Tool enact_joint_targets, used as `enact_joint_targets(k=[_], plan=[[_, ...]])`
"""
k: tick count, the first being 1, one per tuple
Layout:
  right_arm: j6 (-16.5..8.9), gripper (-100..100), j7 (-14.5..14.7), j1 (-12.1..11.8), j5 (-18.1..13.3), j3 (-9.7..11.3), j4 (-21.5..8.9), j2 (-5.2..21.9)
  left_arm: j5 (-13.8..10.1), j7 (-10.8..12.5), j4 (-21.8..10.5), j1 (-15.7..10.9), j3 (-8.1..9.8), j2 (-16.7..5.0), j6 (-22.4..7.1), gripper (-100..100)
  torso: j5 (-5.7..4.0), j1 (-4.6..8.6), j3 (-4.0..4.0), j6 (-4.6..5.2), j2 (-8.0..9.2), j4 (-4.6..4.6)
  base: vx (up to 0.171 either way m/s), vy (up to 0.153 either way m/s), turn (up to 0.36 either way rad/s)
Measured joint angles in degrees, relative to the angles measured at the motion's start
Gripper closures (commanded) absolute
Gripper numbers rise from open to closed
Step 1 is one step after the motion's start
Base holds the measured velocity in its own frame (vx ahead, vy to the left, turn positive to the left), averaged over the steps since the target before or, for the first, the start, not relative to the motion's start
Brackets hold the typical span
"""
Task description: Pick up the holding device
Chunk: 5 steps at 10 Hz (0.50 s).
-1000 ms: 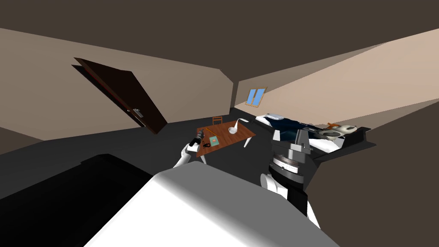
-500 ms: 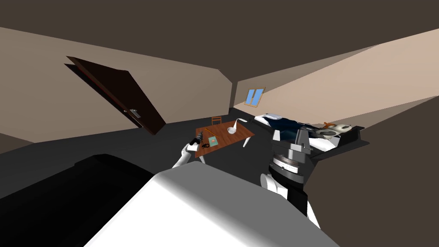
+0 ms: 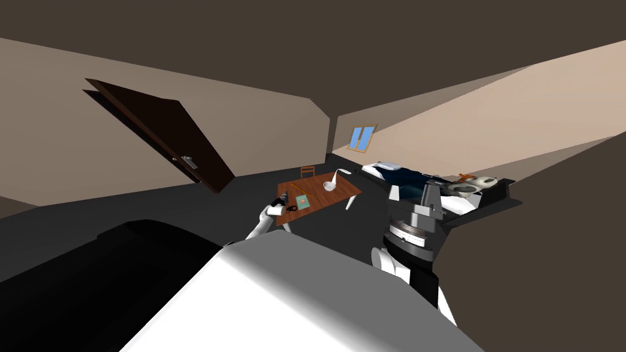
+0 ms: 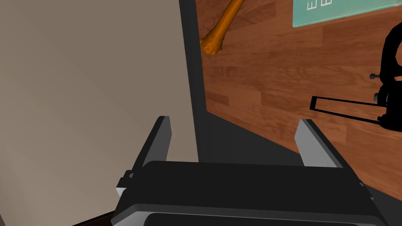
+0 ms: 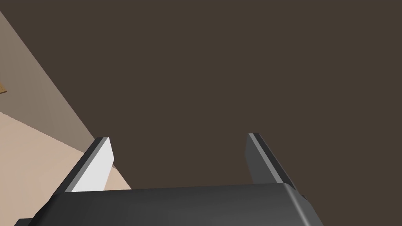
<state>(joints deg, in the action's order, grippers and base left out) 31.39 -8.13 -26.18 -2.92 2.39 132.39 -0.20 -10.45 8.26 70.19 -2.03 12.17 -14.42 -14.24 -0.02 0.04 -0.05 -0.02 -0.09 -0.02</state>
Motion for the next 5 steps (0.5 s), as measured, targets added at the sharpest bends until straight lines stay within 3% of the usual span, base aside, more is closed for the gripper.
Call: enact_joint_targets(k=[5], plan=[[0.00, 0, 0.00, 0.00, 0.00, 0.00, 0.00, 0.00, -0.04, 0.28, -4.88, -1.54, 1.12, -0.04, -3.11, -100, 0.00, -0.02, 0.01, -0.01, 0.02, 0.00, 0.026, -0.010, -0.015]])
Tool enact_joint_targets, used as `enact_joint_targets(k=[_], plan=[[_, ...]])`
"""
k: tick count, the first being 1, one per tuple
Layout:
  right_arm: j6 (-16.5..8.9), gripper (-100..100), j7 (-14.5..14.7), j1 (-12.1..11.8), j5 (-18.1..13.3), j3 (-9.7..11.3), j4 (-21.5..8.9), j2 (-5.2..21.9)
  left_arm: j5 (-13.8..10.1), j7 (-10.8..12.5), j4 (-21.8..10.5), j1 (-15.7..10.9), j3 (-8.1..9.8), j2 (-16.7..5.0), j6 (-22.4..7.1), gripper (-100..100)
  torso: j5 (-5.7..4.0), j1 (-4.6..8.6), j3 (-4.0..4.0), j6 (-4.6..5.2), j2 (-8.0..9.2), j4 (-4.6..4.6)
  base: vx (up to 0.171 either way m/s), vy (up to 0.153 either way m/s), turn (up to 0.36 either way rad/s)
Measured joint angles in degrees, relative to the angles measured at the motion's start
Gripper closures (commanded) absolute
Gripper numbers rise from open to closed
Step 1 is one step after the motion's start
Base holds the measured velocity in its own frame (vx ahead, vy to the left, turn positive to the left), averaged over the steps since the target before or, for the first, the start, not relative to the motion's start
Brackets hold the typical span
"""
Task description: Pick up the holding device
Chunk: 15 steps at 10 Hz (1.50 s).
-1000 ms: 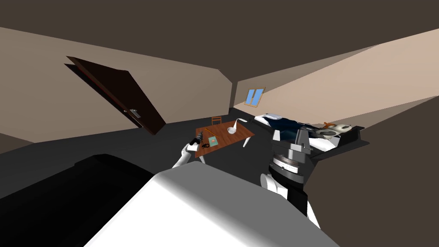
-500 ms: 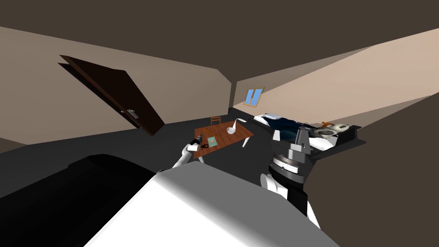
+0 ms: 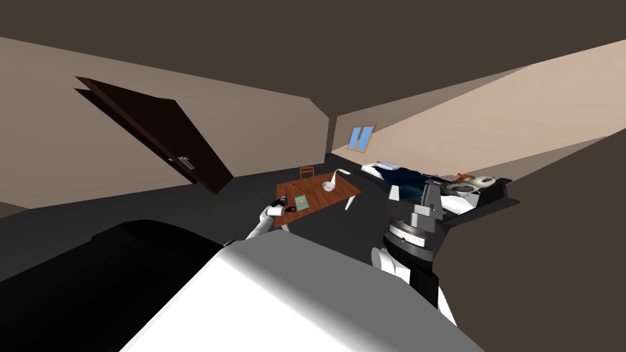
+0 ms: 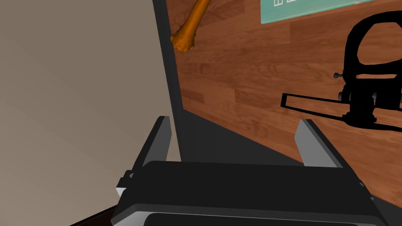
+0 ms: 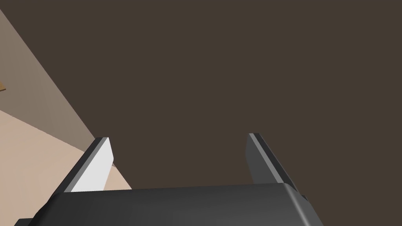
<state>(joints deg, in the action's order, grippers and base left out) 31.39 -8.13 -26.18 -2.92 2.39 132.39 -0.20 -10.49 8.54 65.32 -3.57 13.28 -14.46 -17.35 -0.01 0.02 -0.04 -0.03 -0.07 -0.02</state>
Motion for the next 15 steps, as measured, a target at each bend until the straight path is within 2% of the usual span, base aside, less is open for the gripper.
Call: enact_joint_targets(k=[4, 6, 7, 9, 10, 12, 14, 15], plan=[[0.00, 0, 0.00, 0.00, 0.00, 0.00, 0.00, 0.00, 0.35, 0.29, -4.44, -1.64, 1.50, 0.09, -3.46, -100, 0.00, 0.04, -0.04, 0.01, -0.06, -0.01, 0.031, -0.013, -0.016], [0.00, 0, 0.00, 0.00, 0.00, 0.00, 0.00, 0.00, -0.13, 0.23, -8.31, -2.68, 1.70, -0.43, -3.51, -100, 0.00, 0.01, -0.03, 0.00, -0.05, -0.01, 0.050, -0.016, -0.030], [0.00, 0, 0.00, 0.00, 0.00, 0.00, 0.00, 0.00, 0.26, 0.32, -9.29, -2.92, 2.43, -0.27, -5.02, -100, -0.01, 0.05, -0.07, 0.01, -0.13, -0.02, 0.058, -0.022, -0.015], [0.00, 0, 0.00, 0.00, 0.00, 0.00, 0.00, 0.00, -0.20, 0.18, -14.82, -4.99, 2.92, -1.11, -5.82, -100, -0.01, 0.06, -0.08, 0.01, -0.15, -0.03, 0.059, -0.027, -0.029], [0.00, 0, 0.00, 0.00, 0.00, 0.00, 0.00, 0.00, -0.22, 0.08, -15.26, -4.18, 3.40, -1.08, -7.34, -100, -0.01, 0.09, -0.08, -0.01, -0.14, -0.03, 0.044, -0.018, -0.002], [0.00, 0, 0.00, 0.00, 0.00, 0.00, 0.00, 0.00, 0.49, 0.26, -17.33, -4.88, 4.23, -1.06, -9.28, -100, -0.01, 0.01, -0.07, 0.00, -0.12, -0.02, 0.051, -0.007, -0.016], [0.00, 0, 0.00, 0.00, 0.00, 0.00, 0.00, 0.00, 0.88, 0.26, -20.36, -5.87, 4.81, -1.34, -10.01, -100, -0.01, 0.01, -0.06, 0.00, -0.11, -0.02, 0.061, -0.007, -0.023], [0.00, 0, 0.00, -0.01, 0.00, 0.00, 0.00, 0.00, 1.67, 0.57, -19.98, -5.42, 5.36, -1.13, -11.79, -100, -0.01, 0.01, -0.09, 0.00, -0.16, -0.03, 0.055, -0.011, -0.004]])
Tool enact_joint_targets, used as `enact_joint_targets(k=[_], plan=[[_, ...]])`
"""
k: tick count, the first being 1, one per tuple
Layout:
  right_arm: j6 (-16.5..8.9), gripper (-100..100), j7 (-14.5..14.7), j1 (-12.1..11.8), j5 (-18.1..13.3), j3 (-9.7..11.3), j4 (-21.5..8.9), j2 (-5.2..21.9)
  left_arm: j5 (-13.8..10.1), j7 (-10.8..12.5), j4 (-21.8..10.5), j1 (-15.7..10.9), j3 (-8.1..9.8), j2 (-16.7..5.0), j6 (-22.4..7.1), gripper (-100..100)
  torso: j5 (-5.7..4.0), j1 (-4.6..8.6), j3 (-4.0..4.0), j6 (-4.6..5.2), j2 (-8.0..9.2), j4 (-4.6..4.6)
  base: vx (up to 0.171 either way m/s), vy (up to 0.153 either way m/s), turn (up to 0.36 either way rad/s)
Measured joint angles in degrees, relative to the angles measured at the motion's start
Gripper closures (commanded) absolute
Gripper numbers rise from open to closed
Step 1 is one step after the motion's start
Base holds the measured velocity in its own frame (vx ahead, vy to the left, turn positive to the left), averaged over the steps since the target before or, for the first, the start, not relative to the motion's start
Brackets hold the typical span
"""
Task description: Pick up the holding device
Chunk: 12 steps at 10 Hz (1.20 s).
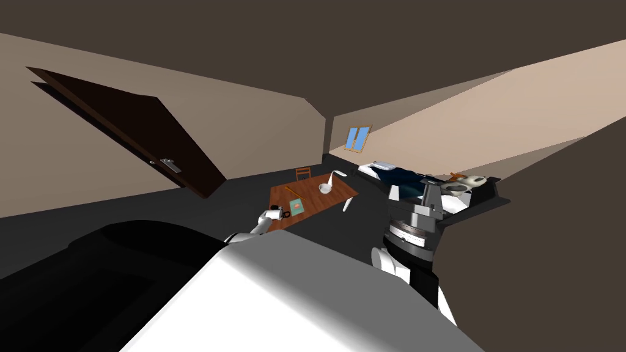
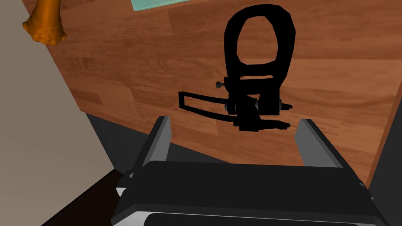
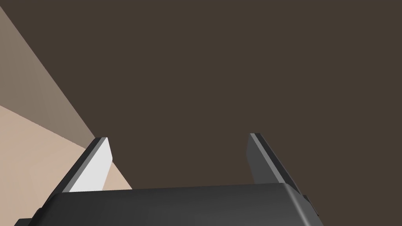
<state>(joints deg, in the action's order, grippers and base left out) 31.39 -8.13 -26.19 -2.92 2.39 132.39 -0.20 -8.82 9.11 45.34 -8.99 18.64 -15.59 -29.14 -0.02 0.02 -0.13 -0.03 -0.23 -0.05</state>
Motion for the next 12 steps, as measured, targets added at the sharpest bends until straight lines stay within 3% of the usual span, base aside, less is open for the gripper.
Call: enact_joint_targets(k=[4, 5, 6, 9, 10, 11, 12], plan=[[0.00, 0, 0.00, 0.00, 0.00, 0.00, 0.00, 0.00, -0.17, -0.47, -5.44, -1.67, 0.71, -1.07, -0.65, -100, 0.01, -0.06, 0.03, 0.00, 0.05, 0.01, 0.050, 0.000, -0.014], [0.00, 0, 0.00, 0.00, 0.00, 0.00, 0.00, 0.00, -0.49, -0.85, -7.79, -2.39, 1.00, -1.70, -0.73, -100, 0.01, -0.04, -0.03, 0.00, -0.06, -0.01, 0.110, 0.003, -0.020], [0.00, 0, 0.00, 0.00, 0.00, 0.00, 0.00, 0.00, -1.09, -1.64, -13.08, -4.32, 1.32, -2.74, 0.31, -100, 0.01, -0.05, -0.09, 0.01, -0.15, -0.03, 0.078, 0.009, -0.013], [0.00, 0, 0.00, 0.01, 0.00, 0.00, 0.00, 0.00, -0.12, -1.22, -10.23, -2.38, 1.60, -1.99, -1.76, -100, 0.01, -0.05, 0.12, 0.00, 0.22, 0.04, 0.006, 0.005, 0.002], [0.00, 0, 0.00, 0.01, 0.00, 0.00, 0.00, 0.00, -0.08, -1.13, -10.09, -2.36, 1.60, -1.97, -1.87, 0, 0.01, -0.03, 0.14, 0.00, 0.26, 0.05, 0.000, 0.000, 0.000], [0.00, 0, 0.00, 0.01, 0.00, 0.00, 0.00, 0.00, -0.09, -1.14, -10.11, -2.36, 1.60, -1.97, -1.86, -100, 0.00, -0.03, 0.14, 0.00, 0.26, 0.05, 0.005, 0.031, -0.185], [0.00, 0, 0.00, 0.02, 0.00, 0.00, 0.00, 0.00, 0.20, -0.59, -11.95, -2.63, 1.83, -2.05, -0.67, -100, 0.02, -0.12, 0.14, 0.03, 0.25, 0.05, -0.001, 0.072, -0.238]])
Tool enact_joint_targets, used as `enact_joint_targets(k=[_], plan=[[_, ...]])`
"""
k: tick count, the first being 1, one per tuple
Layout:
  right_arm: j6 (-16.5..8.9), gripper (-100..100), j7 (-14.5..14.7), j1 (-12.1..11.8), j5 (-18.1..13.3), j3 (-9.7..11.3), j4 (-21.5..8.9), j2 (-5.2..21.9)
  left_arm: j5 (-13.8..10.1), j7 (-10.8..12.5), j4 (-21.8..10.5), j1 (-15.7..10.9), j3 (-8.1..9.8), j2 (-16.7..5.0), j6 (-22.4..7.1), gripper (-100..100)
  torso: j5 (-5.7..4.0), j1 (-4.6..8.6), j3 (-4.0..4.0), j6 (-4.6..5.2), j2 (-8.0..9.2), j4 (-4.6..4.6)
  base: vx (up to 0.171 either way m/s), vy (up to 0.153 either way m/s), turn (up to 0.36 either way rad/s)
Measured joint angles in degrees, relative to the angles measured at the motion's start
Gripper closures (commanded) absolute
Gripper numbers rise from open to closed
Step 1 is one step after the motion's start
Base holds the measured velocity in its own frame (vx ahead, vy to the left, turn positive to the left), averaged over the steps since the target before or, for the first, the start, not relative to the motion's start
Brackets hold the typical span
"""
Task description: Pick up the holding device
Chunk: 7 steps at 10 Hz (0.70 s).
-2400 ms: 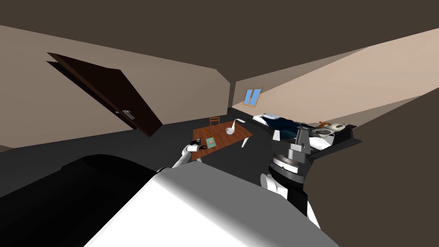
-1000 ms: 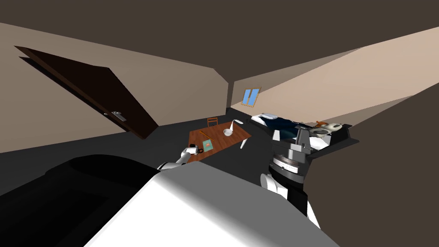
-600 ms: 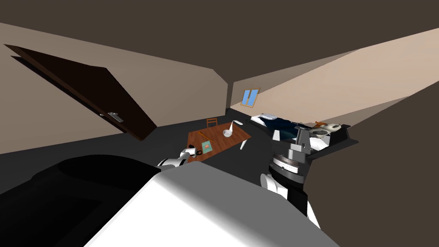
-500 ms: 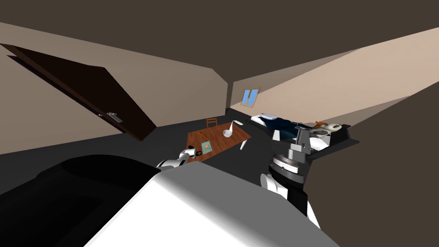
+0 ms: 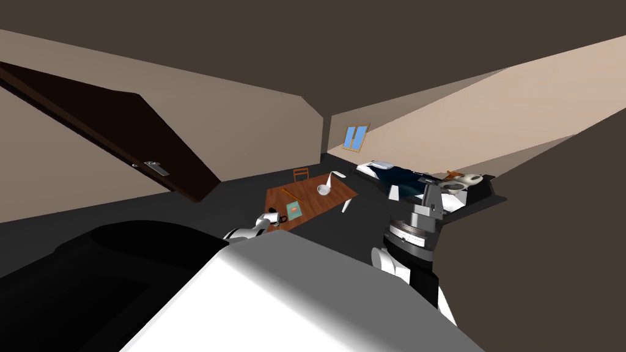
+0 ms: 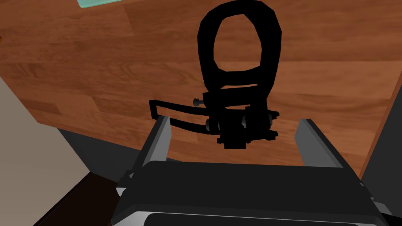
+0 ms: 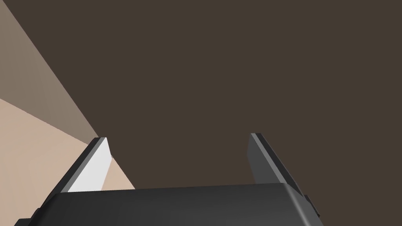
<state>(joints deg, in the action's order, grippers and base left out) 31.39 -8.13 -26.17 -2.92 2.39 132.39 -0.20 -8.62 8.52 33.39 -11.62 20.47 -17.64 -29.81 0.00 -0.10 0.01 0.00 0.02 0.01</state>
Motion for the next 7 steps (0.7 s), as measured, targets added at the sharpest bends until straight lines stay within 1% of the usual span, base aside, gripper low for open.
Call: enact_joint_targets(k=[1, 2, 4, 5, 7], plan=[[0.00, 0, 0.00, 0.00, 0.00, 0.00, 0.00, 0.00, 0.66, 1.08, -1.43, 0.16, 0.27, 0.25, 1.58, -100, 0.03, -0.13, 0.01, -0.01, 0.02, 0.00, 0.000, 0.081, -0.173], [0.00, 0, 0.00, 0.00, 0.00, -0.01, 0.00, 0.01, 1.41, 2.32, -1.83, 0.62, 0.55, 0.55, 2.53, -100, 0.04, -0.19, 0.01, -0.03, 0.02, 0.00, 0.007, 0.064, -0.105], [0.00, 0, 0.00, -0.01, 0.00, -0.01, 0.00, 0.00, 1.84, 3.51, -3.78, 0.74, 0.91, 0.59, 4.36, -100, 0.03, -0.09, -0.01, -0.04, -0.01, -0.01, 0.002, 0.031, -0.048], [0.00, 0, 0.00, -0.01, 0.00, -0.01, 0.00, 0.00, 1.88, 3.63, -3.92, 0.73, 0.92, 0.60, 4.59, 100, 0.00, 0.01, 0.00, -0.05, 0.00, 0.00, 0.000, 0.000, 0.000], [0.00, 0, 0.00, -0.01, 0.00, 0.00, 0.00, 0.00, 1.83, 3.69, -3.94, 0.77, 0.97, 0.62, 4.54, 100, -0.03, 0.08, -0.01, 0.01, -0.02, 0.00, 0.000, 0.000, 0.000]])
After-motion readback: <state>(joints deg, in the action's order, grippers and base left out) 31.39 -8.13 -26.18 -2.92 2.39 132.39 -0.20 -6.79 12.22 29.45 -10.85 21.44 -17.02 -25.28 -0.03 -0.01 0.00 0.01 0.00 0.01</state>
